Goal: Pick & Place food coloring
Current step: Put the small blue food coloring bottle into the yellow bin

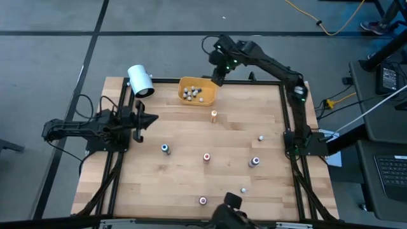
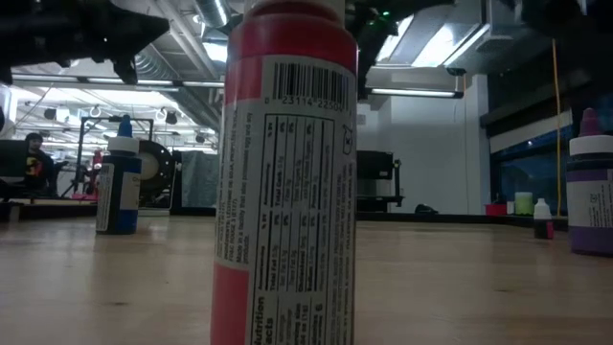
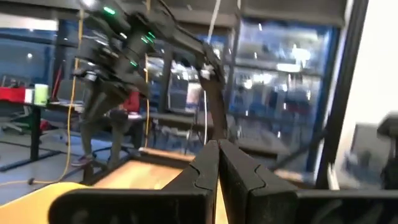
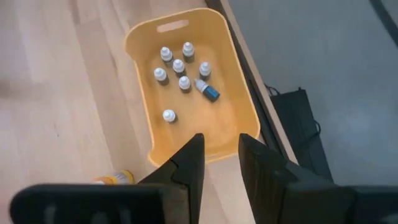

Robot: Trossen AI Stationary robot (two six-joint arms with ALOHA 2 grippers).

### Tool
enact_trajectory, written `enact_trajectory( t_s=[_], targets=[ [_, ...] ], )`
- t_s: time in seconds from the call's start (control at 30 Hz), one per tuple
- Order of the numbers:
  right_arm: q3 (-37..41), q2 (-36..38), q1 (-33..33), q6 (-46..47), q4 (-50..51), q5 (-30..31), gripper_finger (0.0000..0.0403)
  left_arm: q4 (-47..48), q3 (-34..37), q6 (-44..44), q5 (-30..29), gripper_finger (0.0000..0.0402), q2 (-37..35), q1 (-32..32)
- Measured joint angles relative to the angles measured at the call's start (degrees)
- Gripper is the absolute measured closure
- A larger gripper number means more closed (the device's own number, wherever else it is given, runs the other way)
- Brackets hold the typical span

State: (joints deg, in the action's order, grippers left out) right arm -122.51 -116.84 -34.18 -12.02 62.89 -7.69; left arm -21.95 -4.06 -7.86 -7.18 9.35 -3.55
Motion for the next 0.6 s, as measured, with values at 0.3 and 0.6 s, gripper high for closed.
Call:
enact_trajectory(
  t_s=[0.3,0.6],
  targets=[
    [43.8,28.3,-0.5,1.3,-30.4,-4.1,0.0302,-4.0,-0.5,-22.1,-23.2,0.0395,0.3,0.0],
    [63.4,46.3,-1.1,1.3,-39.7,-4.0,0.0302,-0.2,-4.2,-21.8,-29.9,0.0395,5.7,-0.9]
  ],
)
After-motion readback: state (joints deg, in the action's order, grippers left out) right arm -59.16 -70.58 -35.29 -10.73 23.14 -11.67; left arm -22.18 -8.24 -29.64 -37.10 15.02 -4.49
